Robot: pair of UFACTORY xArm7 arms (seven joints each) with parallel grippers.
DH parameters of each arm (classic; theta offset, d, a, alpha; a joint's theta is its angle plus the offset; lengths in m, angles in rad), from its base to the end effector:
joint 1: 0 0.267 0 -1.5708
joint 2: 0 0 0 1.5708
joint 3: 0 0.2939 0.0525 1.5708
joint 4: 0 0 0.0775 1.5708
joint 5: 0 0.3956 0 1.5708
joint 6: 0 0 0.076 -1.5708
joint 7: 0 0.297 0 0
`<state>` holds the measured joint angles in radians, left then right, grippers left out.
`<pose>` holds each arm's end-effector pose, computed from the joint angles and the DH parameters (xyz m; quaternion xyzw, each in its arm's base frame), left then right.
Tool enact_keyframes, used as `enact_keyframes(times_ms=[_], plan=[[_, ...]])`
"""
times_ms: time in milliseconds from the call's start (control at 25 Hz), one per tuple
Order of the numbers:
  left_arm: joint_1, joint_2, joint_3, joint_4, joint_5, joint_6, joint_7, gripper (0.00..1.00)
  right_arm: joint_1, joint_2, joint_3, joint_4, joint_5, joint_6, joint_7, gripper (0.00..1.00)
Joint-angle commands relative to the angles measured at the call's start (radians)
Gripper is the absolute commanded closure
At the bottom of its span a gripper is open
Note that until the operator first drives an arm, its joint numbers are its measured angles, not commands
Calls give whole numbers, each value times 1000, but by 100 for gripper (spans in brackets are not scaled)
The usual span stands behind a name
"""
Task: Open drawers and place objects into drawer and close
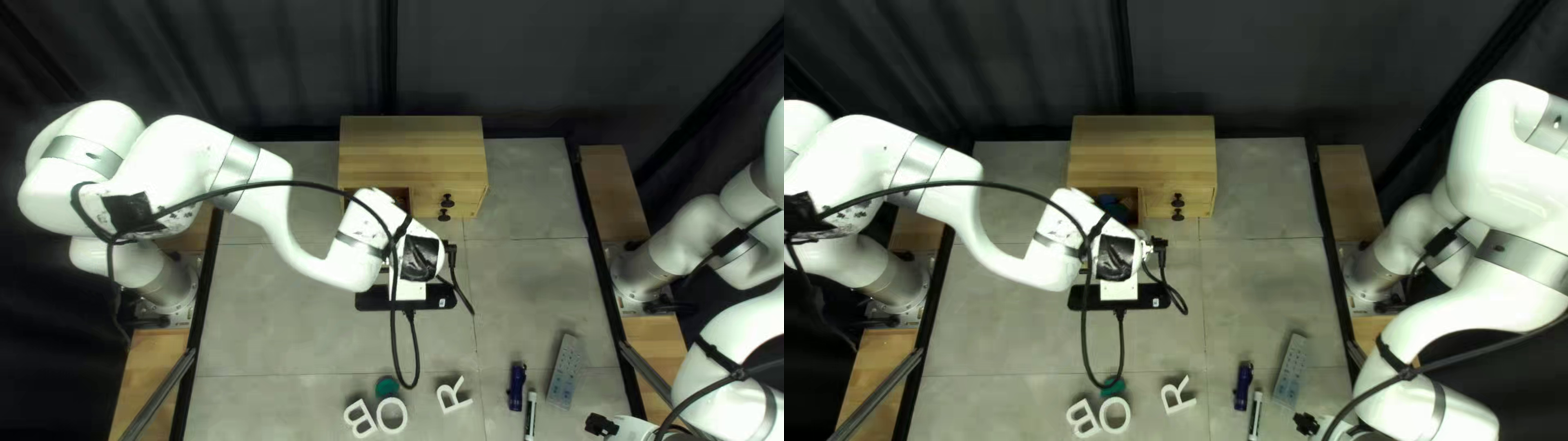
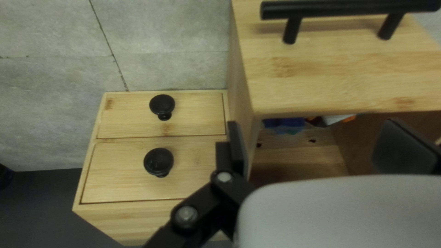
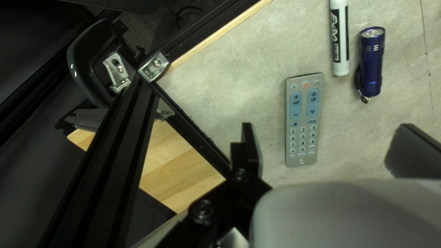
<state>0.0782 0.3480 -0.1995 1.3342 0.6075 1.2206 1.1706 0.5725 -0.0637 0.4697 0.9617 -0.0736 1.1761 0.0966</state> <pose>0.5644 0.0719 0.0970 -0.6850 0.6816 0.2087 0.1503 0.2425 0.3702 0.1177 0.8795 0.4670 -0.0411 0.0822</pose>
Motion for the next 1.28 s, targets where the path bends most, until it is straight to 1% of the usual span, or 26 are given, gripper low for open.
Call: enact_keyframes(times_ms=[40,1280], plan=[[3,12,8,13,10,10,6,0,0,0,0,0,0,0,0,0],[22,-11,21,-37,16,12,13,0,0,0,0,0,0,0,0,0]])
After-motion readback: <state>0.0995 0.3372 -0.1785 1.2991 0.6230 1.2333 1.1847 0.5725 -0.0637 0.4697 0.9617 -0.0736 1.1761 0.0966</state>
